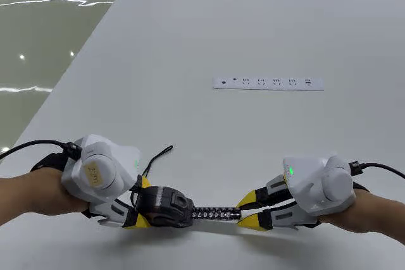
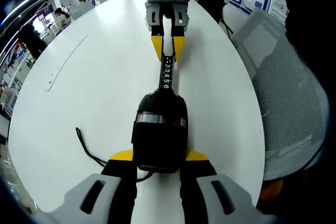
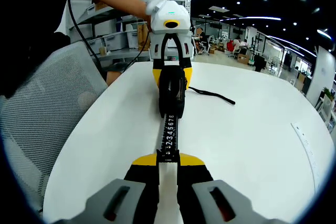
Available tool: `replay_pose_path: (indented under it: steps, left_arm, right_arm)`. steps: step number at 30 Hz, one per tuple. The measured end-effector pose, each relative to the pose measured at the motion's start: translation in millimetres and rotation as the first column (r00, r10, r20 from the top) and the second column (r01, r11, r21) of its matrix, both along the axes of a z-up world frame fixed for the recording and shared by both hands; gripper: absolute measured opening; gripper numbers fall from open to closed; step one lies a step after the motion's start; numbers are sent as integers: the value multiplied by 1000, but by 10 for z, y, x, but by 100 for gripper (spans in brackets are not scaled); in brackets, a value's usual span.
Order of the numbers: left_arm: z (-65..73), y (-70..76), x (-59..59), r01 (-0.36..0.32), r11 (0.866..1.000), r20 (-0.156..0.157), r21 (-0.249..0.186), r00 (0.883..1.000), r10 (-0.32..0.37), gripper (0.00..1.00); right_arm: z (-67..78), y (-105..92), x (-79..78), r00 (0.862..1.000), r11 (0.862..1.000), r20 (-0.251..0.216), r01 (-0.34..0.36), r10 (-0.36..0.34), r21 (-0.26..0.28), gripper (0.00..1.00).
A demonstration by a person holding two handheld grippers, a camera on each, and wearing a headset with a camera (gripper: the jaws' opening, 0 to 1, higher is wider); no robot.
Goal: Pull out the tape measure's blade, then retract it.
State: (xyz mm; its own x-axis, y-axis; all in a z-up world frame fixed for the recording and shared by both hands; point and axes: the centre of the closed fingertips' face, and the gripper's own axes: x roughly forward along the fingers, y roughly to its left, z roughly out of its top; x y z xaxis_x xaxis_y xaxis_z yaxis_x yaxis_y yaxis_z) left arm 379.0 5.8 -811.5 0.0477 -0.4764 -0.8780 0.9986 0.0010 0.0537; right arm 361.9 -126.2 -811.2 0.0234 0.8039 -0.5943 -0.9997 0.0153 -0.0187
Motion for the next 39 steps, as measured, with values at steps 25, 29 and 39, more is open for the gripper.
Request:
replay_pose_path:
  steps: [25, 29, 39]
  left_arm:
    - [0, -18, -5, 6, 1000, -1, 6, 1000, -6, 26]
    - [1, -24, -7, 8, 1000, -1, 6, 1000, -8, 26]
    - [2, -29, -11, 10, 1000, 0, 11, 1000, -10, 26]
  right_arm:
    - [-45, -152, -10, 1000, 1000, 9, 2, -2, -8, 10]
    - [-55, -183, -15, 1000, 1000, 8, 5, -5, -10, 10]
    - [-54, -233, -30, 1000, 1000, 8, 7, -7, -11, 10]
